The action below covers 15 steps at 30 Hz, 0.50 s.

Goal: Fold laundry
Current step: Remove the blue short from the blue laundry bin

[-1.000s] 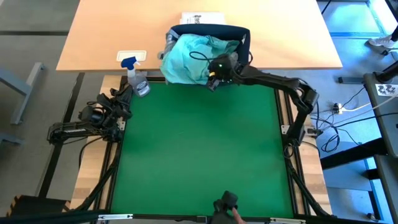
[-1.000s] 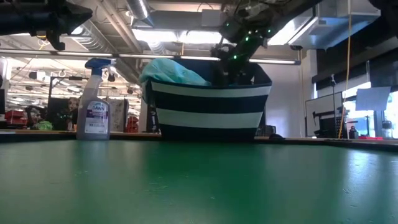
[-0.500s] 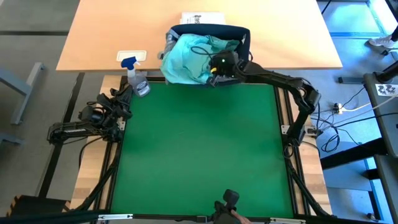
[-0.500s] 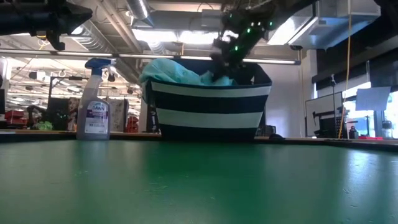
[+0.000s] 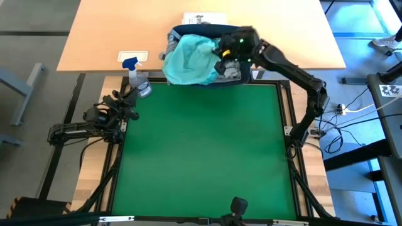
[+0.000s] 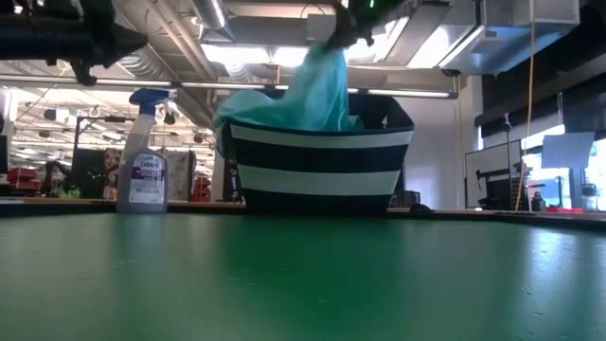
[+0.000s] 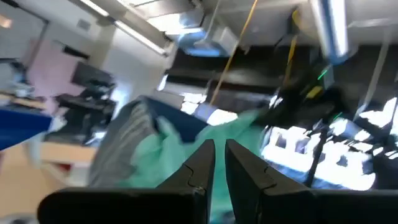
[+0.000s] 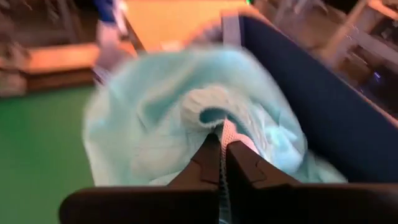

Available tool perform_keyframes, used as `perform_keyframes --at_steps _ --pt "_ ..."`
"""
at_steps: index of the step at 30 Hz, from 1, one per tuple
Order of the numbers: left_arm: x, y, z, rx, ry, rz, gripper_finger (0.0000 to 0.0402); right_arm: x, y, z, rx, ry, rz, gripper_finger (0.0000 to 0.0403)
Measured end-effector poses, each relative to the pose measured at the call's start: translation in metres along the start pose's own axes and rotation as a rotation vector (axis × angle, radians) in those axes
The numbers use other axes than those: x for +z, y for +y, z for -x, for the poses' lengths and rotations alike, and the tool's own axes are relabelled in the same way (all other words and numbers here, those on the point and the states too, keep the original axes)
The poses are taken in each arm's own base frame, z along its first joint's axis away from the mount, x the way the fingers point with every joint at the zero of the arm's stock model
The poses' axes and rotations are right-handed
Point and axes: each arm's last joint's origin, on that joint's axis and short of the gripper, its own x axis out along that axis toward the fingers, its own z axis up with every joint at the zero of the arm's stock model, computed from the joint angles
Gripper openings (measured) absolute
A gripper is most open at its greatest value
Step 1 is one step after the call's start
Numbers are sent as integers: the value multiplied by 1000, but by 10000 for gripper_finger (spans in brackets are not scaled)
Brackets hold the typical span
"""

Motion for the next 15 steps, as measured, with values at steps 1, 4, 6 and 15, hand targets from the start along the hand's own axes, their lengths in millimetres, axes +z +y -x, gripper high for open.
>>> perform_keyframes --at_steps 1,4,6,15 --pt "-1 0 -1 2 27 -27 41 9 -1 7 9 -35 -7 4" --pt "6 -4 -5 -4 72 -87 60 33 -4 29 56 -132 -33 6" --pt "16 -8 -9 -9 78 -125 79 46 -5 44 83 -200 -36 5" --pt "69 -40 -46 -60 110 -303 159 70 -6 73 171 -332 -50 6"
